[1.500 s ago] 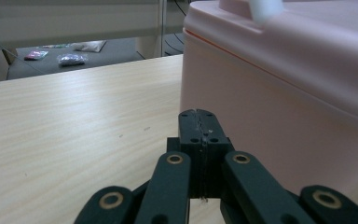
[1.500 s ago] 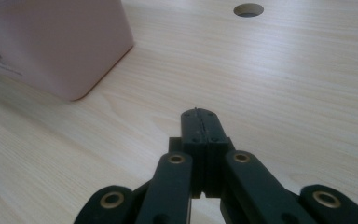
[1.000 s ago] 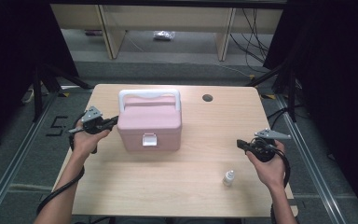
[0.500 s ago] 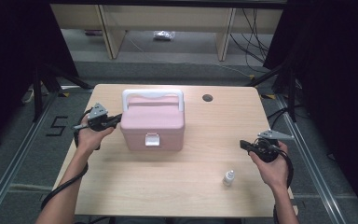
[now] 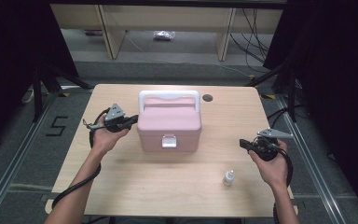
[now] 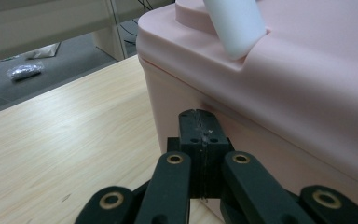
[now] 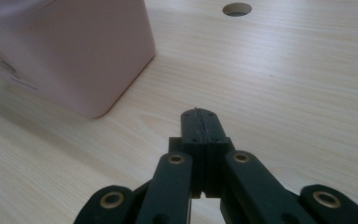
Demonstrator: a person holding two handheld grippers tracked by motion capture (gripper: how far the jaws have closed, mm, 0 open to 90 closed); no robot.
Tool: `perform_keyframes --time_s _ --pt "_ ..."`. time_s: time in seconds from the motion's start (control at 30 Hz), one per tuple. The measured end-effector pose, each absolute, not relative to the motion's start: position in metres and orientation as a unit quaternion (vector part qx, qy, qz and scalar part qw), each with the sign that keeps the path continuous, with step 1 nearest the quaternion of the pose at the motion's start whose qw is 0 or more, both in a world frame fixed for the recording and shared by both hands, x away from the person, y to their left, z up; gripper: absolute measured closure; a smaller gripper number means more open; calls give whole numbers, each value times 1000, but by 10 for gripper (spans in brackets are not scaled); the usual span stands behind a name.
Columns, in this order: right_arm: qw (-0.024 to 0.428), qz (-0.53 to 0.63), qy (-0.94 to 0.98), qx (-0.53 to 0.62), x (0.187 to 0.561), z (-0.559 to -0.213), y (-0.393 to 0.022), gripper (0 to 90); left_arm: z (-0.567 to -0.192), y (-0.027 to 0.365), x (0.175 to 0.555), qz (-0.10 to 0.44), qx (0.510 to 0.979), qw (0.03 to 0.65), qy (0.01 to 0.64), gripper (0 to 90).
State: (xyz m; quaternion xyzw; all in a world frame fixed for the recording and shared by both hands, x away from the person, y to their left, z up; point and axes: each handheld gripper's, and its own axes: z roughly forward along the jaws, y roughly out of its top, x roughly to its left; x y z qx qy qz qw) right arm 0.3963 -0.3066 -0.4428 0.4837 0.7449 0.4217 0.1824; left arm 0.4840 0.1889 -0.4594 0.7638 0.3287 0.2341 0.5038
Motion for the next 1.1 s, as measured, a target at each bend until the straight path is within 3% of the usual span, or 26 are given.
perform_keyframes --time_s 0.5,1.1 --pt "172 427 735 498 399 -440 -307 900 -456 140 487 232 779 499 301 899" --pt "191 411 734 506 433 -438 -313 900 -457 87 493 222 792 493 285 899"
